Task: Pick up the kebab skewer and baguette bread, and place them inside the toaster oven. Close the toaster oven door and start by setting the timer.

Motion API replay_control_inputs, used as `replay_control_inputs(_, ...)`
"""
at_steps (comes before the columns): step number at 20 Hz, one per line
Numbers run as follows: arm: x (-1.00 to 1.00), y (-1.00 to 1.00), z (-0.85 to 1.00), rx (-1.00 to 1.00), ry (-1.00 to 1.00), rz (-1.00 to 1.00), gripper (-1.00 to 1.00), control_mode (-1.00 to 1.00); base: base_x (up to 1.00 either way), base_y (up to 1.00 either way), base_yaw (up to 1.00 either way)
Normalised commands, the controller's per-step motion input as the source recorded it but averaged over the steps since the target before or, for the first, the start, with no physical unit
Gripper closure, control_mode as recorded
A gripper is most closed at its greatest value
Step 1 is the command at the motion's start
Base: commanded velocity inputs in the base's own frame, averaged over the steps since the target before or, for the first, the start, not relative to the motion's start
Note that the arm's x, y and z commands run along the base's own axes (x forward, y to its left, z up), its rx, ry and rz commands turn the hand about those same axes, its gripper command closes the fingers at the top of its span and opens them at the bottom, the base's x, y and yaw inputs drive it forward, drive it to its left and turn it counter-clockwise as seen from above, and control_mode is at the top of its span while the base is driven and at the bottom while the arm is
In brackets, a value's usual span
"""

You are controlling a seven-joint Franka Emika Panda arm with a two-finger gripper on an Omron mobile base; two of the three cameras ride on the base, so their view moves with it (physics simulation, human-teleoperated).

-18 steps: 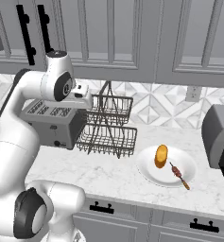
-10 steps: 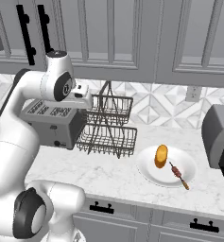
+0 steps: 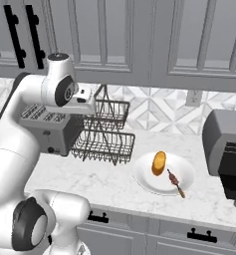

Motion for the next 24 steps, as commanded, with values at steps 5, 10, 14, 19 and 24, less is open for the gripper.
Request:
replay_control_inputs(5,0.00,0.00,0.00,0.00,0.00,0.00,-1.00,1.00,-0.12,-0.99,0.00)
replay_control_inputs(10,0.00,0.00,0.00,0.00,0.00,0.00,-1.00,1.00,0.00,-0.91,0.00)
replay_control_inputs(14,0.00,0.00,0.00,0.00,0.00,0.00,-1.00,1.00,0.00,-0.72,-0.03)
replay_control_inputs(19,0.00,0.00,0.00,0.00,0.00,0.00,-1.00,1.00,0.02,-0.49,-0.10)
replay_control_inputs(24,0.00,0.00,0.00,0.00,0.00,0.00,-1.00,1.00,0.15,-0.45,-0.09)
